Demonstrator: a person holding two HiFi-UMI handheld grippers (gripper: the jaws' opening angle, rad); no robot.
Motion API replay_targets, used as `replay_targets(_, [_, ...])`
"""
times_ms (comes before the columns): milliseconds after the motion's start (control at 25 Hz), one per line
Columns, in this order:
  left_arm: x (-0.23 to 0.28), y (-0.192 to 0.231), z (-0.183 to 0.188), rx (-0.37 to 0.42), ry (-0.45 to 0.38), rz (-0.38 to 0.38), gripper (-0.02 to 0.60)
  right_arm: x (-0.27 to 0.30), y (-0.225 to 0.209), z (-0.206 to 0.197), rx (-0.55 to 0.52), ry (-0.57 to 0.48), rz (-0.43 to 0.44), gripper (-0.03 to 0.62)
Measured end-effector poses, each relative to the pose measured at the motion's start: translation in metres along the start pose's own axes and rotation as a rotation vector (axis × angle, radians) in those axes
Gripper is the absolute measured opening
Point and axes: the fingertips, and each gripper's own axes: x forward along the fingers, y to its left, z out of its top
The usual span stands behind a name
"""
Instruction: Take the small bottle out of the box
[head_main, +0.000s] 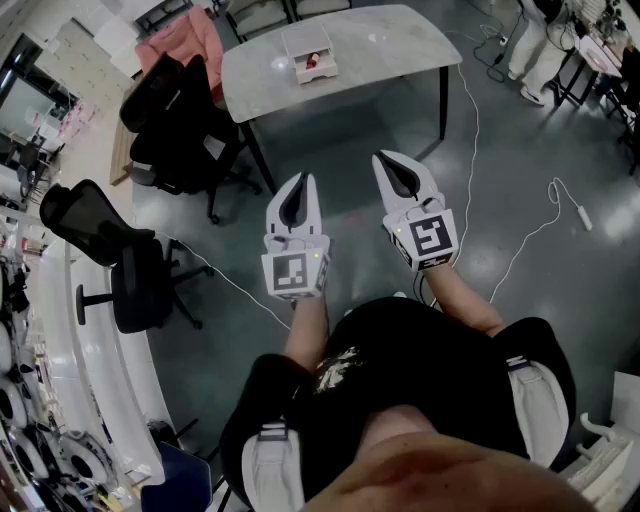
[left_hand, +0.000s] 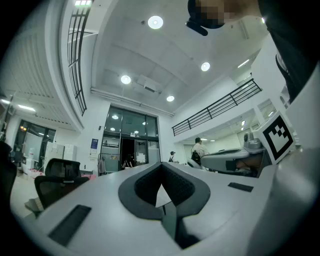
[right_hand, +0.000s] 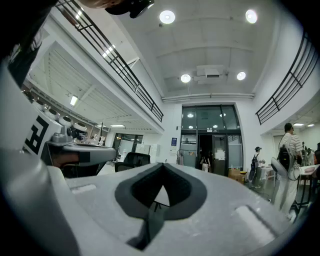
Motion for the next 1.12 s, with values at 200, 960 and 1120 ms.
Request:
replay_targets(200, [-0.004,0.002,0.000,0.005,-0.006,-0.001,0.012,-0.001,0.003,0.000,-0.002,0.005,-0.011,-0.006])
replay_targets(960, [-0.055,0.026,-0.005,-0.044,0.018,-0.017,0.012,-0.012,0.064,0.008,-0.006,-0.034,0.003,-0.005])
replay_targets(1120, [-0.066,0.030,-0.010,-0.047,0.008,-0.028,0.012,-0.015,0.077,-0.001,-0.010,-0.024,-0.010,-0.006])
